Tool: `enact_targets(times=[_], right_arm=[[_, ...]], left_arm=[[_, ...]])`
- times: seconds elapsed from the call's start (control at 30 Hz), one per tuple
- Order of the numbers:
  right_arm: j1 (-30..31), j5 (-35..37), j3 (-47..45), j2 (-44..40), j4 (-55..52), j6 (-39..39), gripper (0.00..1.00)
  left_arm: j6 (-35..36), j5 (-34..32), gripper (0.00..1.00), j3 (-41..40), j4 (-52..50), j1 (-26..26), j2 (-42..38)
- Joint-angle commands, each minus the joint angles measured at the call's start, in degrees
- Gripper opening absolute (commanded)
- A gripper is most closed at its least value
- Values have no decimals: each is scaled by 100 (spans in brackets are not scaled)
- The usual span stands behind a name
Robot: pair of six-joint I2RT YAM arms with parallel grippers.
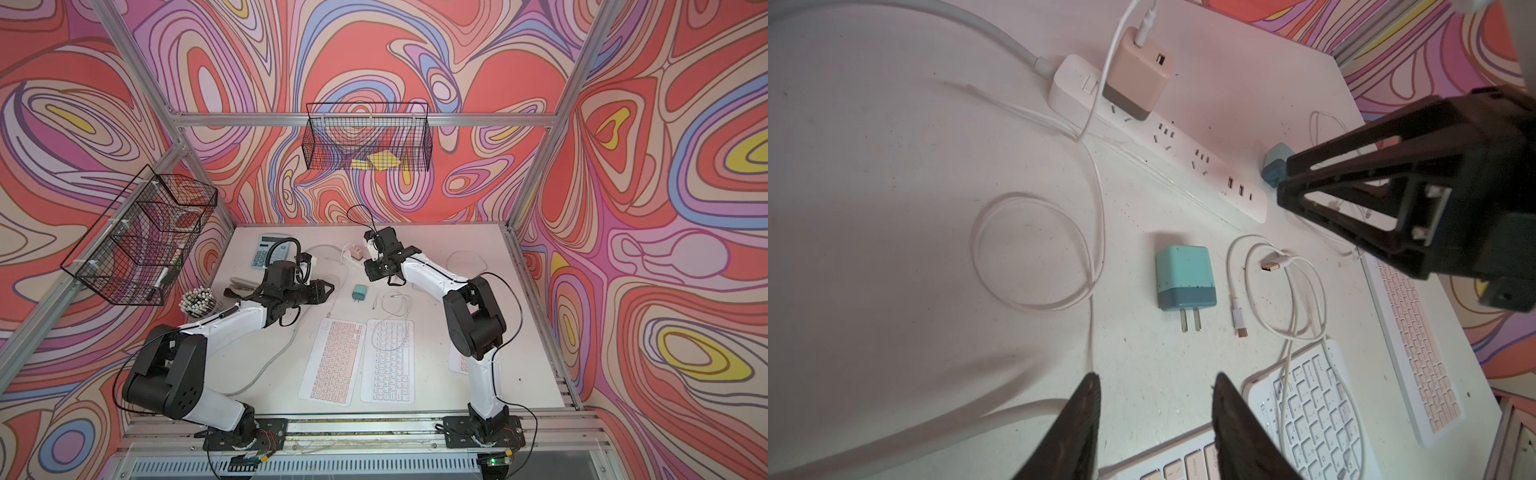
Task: Unplug the wireless keyboard
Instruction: Remove the plug from the socket.
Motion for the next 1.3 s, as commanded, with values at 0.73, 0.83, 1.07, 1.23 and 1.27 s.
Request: enact_targets(times=[0.73, 0.83, 1.07, 1.23, 1.27], right_arm=[[-481, -1358, 2092, 2205, 856, -1494, 41], [-500, -1501, 2305, 2438, 979, -1429, 41], [-496, -1791, 2667, 2788, 1214, -1366, 38], [-498, -1820, 2541, 2716, 1309, -1439, 37], [-497, -1808, 2475, 2675, 1349, -1469, 37]], left_arm=[[-787, 921, 43, 3127, -1018, 843, 2389], [-760, 936, 42, 3409, -1169, 852, 2589], [-859, 1026, 42, 3966, -1358, 860, 3016], [-1042, 1165, 41, 4091, -1242, 854, 3264], [-1069, 1182, 41, 4110, -1227, 852, 3309]])
